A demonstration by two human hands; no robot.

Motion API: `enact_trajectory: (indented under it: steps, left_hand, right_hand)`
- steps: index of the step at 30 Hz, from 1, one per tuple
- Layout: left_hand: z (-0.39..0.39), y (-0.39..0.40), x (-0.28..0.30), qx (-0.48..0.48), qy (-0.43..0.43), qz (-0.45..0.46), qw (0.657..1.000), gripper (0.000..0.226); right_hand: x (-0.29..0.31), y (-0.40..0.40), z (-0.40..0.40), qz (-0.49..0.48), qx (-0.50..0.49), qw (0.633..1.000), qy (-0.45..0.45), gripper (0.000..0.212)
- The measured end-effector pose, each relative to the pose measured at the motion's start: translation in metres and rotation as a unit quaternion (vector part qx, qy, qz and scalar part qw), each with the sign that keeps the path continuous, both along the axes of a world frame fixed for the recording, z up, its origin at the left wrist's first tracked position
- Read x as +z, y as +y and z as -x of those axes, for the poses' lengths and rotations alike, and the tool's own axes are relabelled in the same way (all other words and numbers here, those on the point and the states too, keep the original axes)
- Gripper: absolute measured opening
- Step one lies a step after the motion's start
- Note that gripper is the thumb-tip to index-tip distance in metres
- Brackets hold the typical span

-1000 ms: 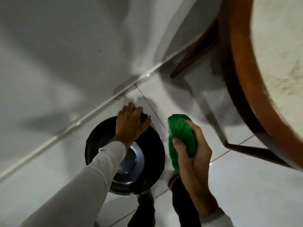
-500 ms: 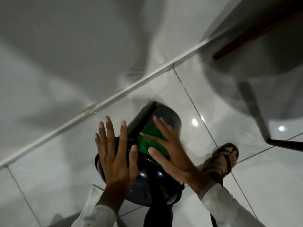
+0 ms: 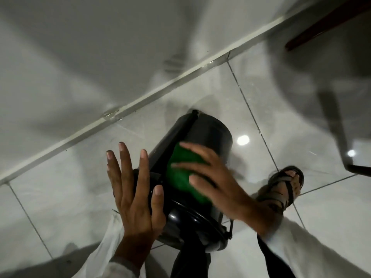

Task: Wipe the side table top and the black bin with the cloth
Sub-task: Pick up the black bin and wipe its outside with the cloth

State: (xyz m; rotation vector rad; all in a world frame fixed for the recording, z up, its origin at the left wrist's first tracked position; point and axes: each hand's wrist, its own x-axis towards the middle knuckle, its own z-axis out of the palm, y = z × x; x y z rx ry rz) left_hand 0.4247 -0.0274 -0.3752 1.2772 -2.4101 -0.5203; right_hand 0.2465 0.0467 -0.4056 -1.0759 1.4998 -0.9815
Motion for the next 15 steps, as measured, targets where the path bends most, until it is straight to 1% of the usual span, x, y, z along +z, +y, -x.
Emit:
enact_trajectory:
  steps: [1, 2, 3, 4, 5, 7, 8, 9, 11, 13, 14, 15]
  left_hand:
    - [-0.002, -0.001, -0.001, -0.013, -0.005, 0.002, 1.000, 0.057]
    - [-0.004, 0.001, -0.001, -0.025, -0.015, 0.001, 1.000, 0.057]
    - [-0.007, 0.003, 0.000, -0.034, -0.019, -0.001, 0.999, 0.058]
    - [-0.010, 0.004, 0.000, -0.038, -0.015, 0.000, 0.999, 0.057]
    - [-0.013, 0.004, 0.001, -0.034, -0.009, -0.002, 0.999, 0.057]
    - [-0.011, 0.001, 0.002, -0.014, 0.002, -0.008, 1.000, 0.057]
    - [-0.008, -0.001, 0.003, 0.001, 0.002, -0.016, 1.000, 0.057]
    - [-0.006, -0.003, 0.004, 0.016, 0.001, -0.026, 1.000, 0.058]
    - [-0.003, -0.006, 0.007, 0.052, 0.003, -0.043, 0.998, 0.058]
    - [-0.005, -0.007, 0.008, 0.060, 0.009, -0.052, 0.997, 0.057]
    - [-0.007, -0.007, 0.008, 0.053, 0.010, -0.050, 0.997, 0.057]
    - [-0.007, -0.006, 0.008, 0.040, 0.008, -0.048, 0.998, 0.057]
  right_hand:
    - [0.002, 0.017, -0.002, 0.041, 0.053, 0.997, 0.032, 0.040]
    - [-0.010, 0.024, 0.003, 0.054, 0.069, 0.994, 0.057, 0.040]
    - [-0.025, 0.022, 0.011, 0.047, 0.051, 0.994, 0.089, 0.041]
    - [-0.042, 0.014, 0.020, 0.023, 0.004, 0.994, 0.105, 0.040]
    - [-0.058, 0.001, 0.029, -0.025, -0.062, 0.993, 0.102, 0.038]
    - [-0.086, -0.029, 0.054, -0.128, -0.190, 0.972, 0.057, 0.036]
    - [-0.094, -0.041, 0.061, -0.149, -0.221, 0.963, 0.032, 0.033]
    - [-0.093, -0.047, 0.061, -0.146, -0.227, 0.963, 0.026, 0.031]
    - [-0.069, -0.043, 0.036, -0.106, -0.171, 0.979, 0.026, 0.033]
    - [-0.028, -0.014, -0.005, 0.023, -0.083, 0.996, 0.020, 0.036]
    - [-0.014, 0.004, -0.020, 0.089, -0.030, 0.996, 0.011, 0.037]
    - [-0.012, 0.016, -0.023, 0.130, 0.011, 0.991, 0.019, 0.038]
